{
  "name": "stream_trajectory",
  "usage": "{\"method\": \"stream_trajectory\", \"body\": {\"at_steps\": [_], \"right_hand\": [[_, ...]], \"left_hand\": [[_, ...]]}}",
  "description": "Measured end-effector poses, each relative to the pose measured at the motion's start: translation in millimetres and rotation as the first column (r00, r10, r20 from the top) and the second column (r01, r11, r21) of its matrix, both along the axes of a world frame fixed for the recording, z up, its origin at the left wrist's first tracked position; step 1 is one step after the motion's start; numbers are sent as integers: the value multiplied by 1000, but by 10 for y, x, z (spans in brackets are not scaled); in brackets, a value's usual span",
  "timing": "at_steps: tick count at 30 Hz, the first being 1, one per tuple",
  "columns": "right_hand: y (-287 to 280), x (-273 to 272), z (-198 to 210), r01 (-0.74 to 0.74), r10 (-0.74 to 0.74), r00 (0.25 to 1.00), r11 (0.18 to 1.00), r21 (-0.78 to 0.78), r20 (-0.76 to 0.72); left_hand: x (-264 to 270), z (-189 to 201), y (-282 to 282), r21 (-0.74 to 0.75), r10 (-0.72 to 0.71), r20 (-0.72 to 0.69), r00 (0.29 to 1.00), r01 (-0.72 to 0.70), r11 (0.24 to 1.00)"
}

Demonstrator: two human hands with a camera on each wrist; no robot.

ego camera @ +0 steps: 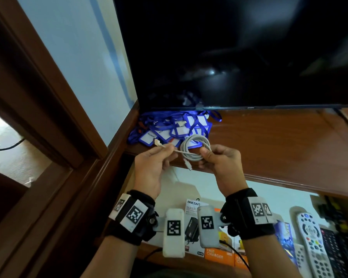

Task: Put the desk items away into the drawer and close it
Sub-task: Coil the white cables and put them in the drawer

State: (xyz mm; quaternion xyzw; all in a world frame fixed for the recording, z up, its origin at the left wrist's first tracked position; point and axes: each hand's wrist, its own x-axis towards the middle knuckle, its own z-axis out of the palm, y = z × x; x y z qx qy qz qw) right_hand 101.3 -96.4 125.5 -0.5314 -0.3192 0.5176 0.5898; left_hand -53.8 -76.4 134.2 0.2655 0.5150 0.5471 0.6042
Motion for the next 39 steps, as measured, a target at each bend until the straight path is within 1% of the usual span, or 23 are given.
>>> {"method": "stream_trajectory", "body": {"at_steps": [2,3,6,7,9,12,15,18,20,22,24,26,29,31,34,35,36,37,39], "right_hand": [[3,-20,16,-19,18,999,999,27,34],[3,-29,25,-31,29,998,999,38,47],[16,-51,33,-58,55,996,997,46,66],[19,-56,35,-61,59,997,997,43,53],[34,-48,19,-58,57,998,998,25,24],[58,-23,-11,-85,85,996,996,-16,1],[74,-22,-44,-123,122,992,991,-46,-13],[76,-32,-65,-114,111,992,992,-48,-60],[71,-24,-72,-112,107,991,992,-53,-85],[76,-17,-68,-133,126,988,988,-77,-84],[99,-8,-49,-167,162,985,980,-110,-54],[122,7,-35,-203,204,979,970,-135,-6],[120,25,-49,-247,257,966,955,-164,38],[108,23,-70,-254,269,961,950,-182,60],[103,39,-83,-234,252,964,954,-187,79],[104,49,-90,-231,252,963,955,-186,94],[103,57,-99,-233,255,961,955,-185,109],[98,68,-112,-239,264,957,953,-185,122],[84,92,-153,-269,301,942,942,-201,150]], "left_hand": [[3,3,21,-56,13,-87,996,-18,998],[2,12,26,-67,-13,-133,991,4,998],[15,37,5,-54,-186,-261,947,178,983],[17,32,-8,-42,-234,-284,930,232,972],[15,27,-21,-27,-278,-302,912,284,959],[-14,25,-34,-18,-297,-297,908,305,952],[-53,-41,-26,-46,-338,-319,885,342,939],[-43,-59,-45,-66,-382,-330,863,383,922],[-32,-58,-40,-53,-375,-316,872,378,924],[-11,-42,-35,-49,-355,-234,905,353,934],[8,-51,-31,-68,-316,-138,939,309,949],[11,-99,-19,-95,-281,-91,955,272,958],[-36,-118,16,-139,-252,-56,966,243,960],[-78,-57,34,-163,-249,-6,969,245,956],[-121,39,45,-194,-279,87,956,291,937],[-126,55,45,-195,-305,86,948,316,928],[-128,58,41,-188,-343,55,938,347,919],[-122,51,35,-186,-387,-3,922,379,906],[-104,7,7,-191,-473,-176,863,441,877]]}}
